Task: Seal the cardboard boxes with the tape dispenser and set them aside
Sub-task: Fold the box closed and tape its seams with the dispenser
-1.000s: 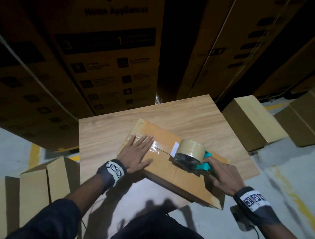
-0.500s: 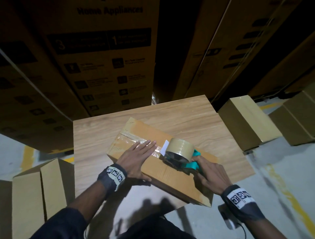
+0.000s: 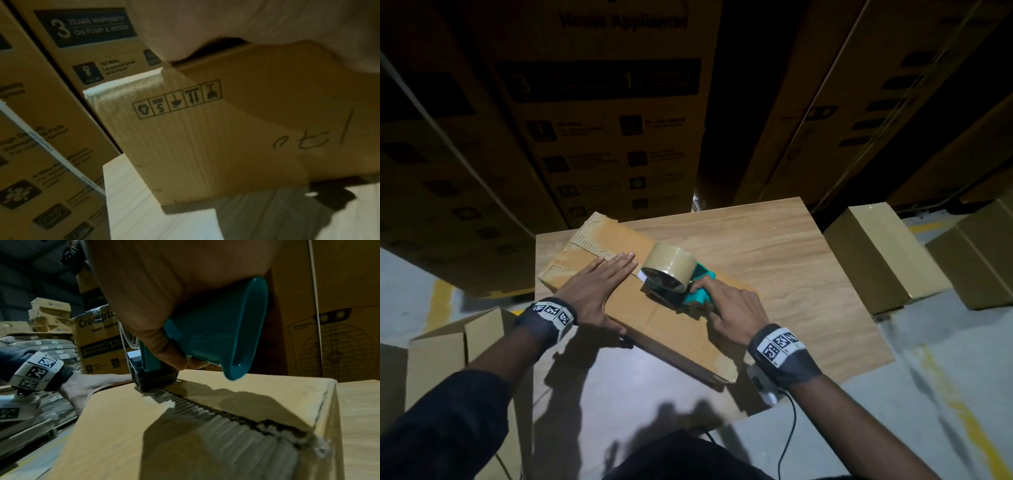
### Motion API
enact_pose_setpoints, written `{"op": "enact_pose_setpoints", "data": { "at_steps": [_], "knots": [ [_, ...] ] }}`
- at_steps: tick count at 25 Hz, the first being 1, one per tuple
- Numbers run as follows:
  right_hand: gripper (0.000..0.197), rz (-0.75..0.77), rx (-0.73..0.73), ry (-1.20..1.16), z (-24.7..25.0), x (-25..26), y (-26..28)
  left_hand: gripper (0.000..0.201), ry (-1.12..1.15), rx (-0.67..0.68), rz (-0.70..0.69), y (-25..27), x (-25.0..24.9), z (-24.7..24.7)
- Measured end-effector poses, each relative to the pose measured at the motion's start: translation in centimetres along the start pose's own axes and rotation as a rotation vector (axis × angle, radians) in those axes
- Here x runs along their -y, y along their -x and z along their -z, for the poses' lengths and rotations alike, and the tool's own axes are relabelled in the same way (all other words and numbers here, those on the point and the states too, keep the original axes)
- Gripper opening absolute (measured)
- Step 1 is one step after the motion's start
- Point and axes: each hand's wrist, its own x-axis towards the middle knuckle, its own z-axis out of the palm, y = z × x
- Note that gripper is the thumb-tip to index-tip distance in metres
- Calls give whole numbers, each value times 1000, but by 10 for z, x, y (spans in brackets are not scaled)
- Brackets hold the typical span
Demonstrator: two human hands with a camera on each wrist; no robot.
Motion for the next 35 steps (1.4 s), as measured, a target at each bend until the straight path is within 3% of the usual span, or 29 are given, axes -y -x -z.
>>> {"op": "enact_pose_setpoints", "data": {
  "at_steps": [9, 17, 24, 28, 35],
  "knots": [
    [62, 9, -38, 47, 3, -3, 11, 149, 3, -15, -14, -1, 2, -3],
    [65, -55, -82, -41, 7, -48, 77, 148, -15, -18, -11, 0, 4, -4],
    [67, -44, -99, 10, 29, -53, 88, 148, -16, -14, -7, 1, 3, -3],
    [72, -128, -109, 28, 36, -78, 120, 148, -24, -19, -7, 0, 5, -4],
    [71, -141, -56, 46, 4, -80, 117, 150, -35, -15, 5, 0, 3, -5]
  ]
}}
